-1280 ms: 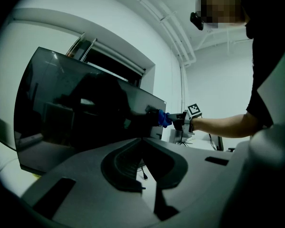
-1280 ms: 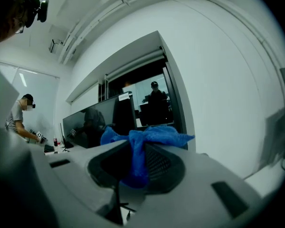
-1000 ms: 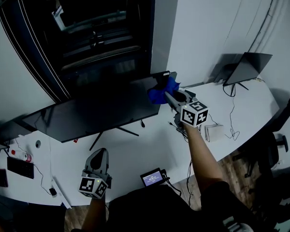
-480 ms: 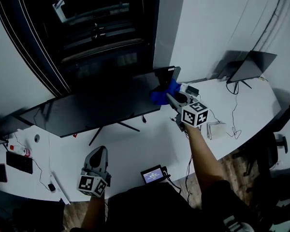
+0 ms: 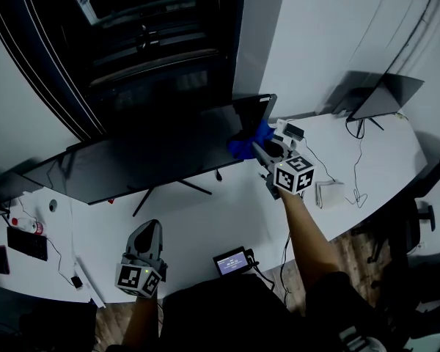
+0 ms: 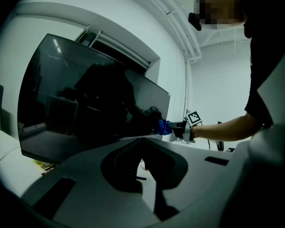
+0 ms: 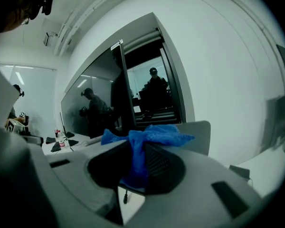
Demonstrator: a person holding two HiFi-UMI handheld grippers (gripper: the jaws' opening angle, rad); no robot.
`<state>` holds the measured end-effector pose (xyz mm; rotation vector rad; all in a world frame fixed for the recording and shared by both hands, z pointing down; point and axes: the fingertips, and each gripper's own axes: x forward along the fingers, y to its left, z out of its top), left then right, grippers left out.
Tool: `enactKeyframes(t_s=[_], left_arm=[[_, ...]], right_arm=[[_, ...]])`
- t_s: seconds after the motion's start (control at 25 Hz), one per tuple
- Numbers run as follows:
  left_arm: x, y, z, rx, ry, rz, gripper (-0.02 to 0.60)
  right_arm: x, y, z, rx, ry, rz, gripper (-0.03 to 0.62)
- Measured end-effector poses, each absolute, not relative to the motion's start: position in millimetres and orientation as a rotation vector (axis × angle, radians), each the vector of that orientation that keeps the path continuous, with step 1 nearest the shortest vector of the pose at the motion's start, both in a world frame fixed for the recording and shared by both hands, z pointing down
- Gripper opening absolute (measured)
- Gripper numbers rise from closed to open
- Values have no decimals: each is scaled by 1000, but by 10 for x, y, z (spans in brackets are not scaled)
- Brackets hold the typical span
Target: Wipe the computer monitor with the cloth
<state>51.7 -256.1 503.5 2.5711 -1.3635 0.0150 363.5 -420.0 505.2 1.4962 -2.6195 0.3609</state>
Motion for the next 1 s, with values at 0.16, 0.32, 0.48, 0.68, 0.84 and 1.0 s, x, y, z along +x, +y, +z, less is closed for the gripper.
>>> enactKeyframes(t_s=[0.16,0.32,0.48,0.68,0.84,1.0], left_arm=[[523,-2578,5064,2569,-1358,22,-6],[516,-2593,5114,2566,-1351,34,-6],[503,-2601,5153,2558,-1349,42,-6],[510,-2632,5185,2554,-1347,62,-6],[502,-2646,5233,2546,-1348,66,-6],[521,-2665,5277,2544,-1342,70,-6]], right_arm=[[3636,-4204,5123,1493,-2618,361,81],[3631,-4204,5209,1483,-2609,360,81],[3612,-4206,5380,1467,-2581,391,81],[3622,-4218,5554,1474,-2574,429,81],[3616,-4209,5737,1460,-2549,468,81],[3614,-4229,5866,1457,-2541,511,81]])
